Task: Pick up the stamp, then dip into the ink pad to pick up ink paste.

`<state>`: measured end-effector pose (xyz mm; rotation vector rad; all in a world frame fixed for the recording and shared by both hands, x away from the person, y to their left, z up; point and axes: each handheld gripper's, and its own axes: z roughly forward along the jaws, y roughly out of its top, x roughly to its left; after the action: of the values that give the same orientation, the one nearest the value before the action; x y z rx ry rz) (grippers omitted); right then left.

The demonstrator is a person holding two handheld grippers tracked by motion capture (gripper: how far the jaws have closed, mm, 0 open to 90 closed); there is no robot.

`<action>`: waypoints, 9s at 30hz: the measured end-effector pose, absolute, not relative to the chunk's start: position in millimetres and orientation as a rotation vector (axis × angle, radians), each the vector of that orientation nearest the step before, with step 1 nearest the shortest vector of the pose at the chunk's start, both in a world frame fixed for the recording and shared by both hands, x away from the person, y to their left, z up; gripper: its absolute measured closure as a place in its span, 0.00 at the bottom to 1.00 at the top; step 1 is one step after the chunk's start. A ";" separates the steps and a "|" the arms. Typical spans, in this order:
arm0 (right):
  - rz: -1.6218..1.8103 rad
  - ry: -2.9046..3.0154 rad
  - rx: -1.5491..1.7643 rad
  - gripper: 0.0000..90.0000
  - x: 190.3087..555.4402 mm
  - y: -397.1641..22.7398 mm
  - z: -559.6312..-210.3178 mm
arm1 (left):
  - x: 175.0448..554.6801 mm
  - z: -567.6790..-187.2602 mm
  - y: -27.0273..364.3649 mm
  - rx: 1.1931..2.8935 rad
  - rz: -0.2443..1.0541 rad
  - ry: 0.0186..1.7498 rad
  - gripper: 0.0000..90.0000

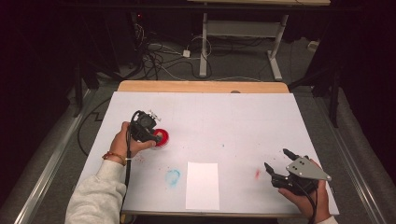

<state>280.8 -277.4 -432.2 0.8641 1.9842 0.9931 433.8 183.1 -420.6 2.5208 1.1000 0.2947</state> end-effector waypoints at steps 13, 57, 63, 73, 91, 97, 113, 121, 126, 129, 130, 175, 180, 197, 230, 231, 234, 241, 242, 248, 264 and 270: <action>0.965 1.961 0.861 0.29 279.9 -277.5 -431.9 | 444.8 -431.7 177.3 2.547 0.314 1.136 0.76; 0.932 1.968 0.843 0.29 278.1 -277.5 -432.1 | 441.9 -419.0 179.9 2.550 0.318 1.079 0.82; 0.928 1.966 0.852 0.29 277.1 -279.1 -432.7 | 451.3 -431.4 178.5 2.565 0.278 1.099 0.82; 0.926 1.965 0.853 0.29 276.4 -279.3 -433.0 | 456.0 -435.5 185.6 2.516 0.206 1.119 0.82; 0.925 1.966 0.857 0.29 275.9 -278.0 -433.1 | 457.0 -438.2 188.7 2.490 0.181 1.132 0.82; 0.924 1.962 0.849 0.29 275.5 -279.5 -432.5 | 455.8 -438.6 189.5 2.480 0.185 1.130 0.82; 0.919 1.962 0.845 0.29 275.3 -278.9 -432.1 | 453.9 -438.6 191.2 2.460 0.196 1.129 0.82; 0.923 1.971 0.847 0.29 281.7 -276.6 -432.7 | 452.5 -438.0 192.9 2.446 0.200 1.125 0.82; 0.919 1.977 0.849 0.29 283.6 -275.0 -433.8 | 448.8 -431.9 199.0 2.420 0.225 1.120 0.82; 0.919 1.976 0.846 0.29 283.7 -274.5 -433.3 | 443.2 -424.7 200.4 2.406 0.248 1.099 0.82; 0.921 1.976 0.845 0.29 283.7 -274.3 -433.4 | 440.5 -421.6 199.8 2.402 0.262 1.092 0.82; 0.904 1.996 0.811 0.29 279.4 -269.4 -435.0 | 441.5 -420.0 195.8 2.447 0.241 1.072 0.82; 0.893 2.004 0.806 0.29 279.5 -269.2 -436.2 | 448.3 -430.5 193.1 2.472 0.223 1.088 0.82; 0.884 2.008 0.799 0.29 278.8 -267.1 -436.6 | 455.5 -439.0 191.5 2.462 0.167 1.136 0.82; 0.866 2.007 0.787 0.30 276.9 -269.4 -436.1 | 457.1 -441.3 195.0 2.446 0.136 1.133 0.82; 0.866 2.005 0.786 0.30 276.9 -269.4 -435.9 | 456.9 -441.3 195.1 2.446 0.137 1.132 0.82; 0.864 2.003 0.784 0.30 276.3 -268.5 -435.5 | 455.3 -440.6 192.4 2.459 0.163 1.130 0.82; 0.867 1.991 0.778 0.30 275.7 -268.8 -434.4 | 450.6 -435.7 190.2 2.458 0.248 1.129 0.82; 0.865 1.992 0.778 0.30 275.8 -268.8 -434.7 | 449.5 -434.0 190.9 2.453 0.247 1.111 0.82; 0.869 1.989 0.773 0.30 275.9 -268.8 -433.5 | 439.0 -421.2 194.8 2.409 0.292 1.074 0.82; 0.871 2.002 0.760 0.30 281.1 -264.7 -433.5 | 424.2 -401.0 206.0 2.343 0.341 1.032 0.82; 0.877 2.005 0.760 0.30 281.6 -263.5 -433.6 | 418.9 -396.1 203.7 2.330 0.351 1.016 0.82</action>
<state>281.6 -263.5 -433.6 0.7597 2.0049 0.8769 418.9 203.7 -396.1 2.3303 1.0157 0.3506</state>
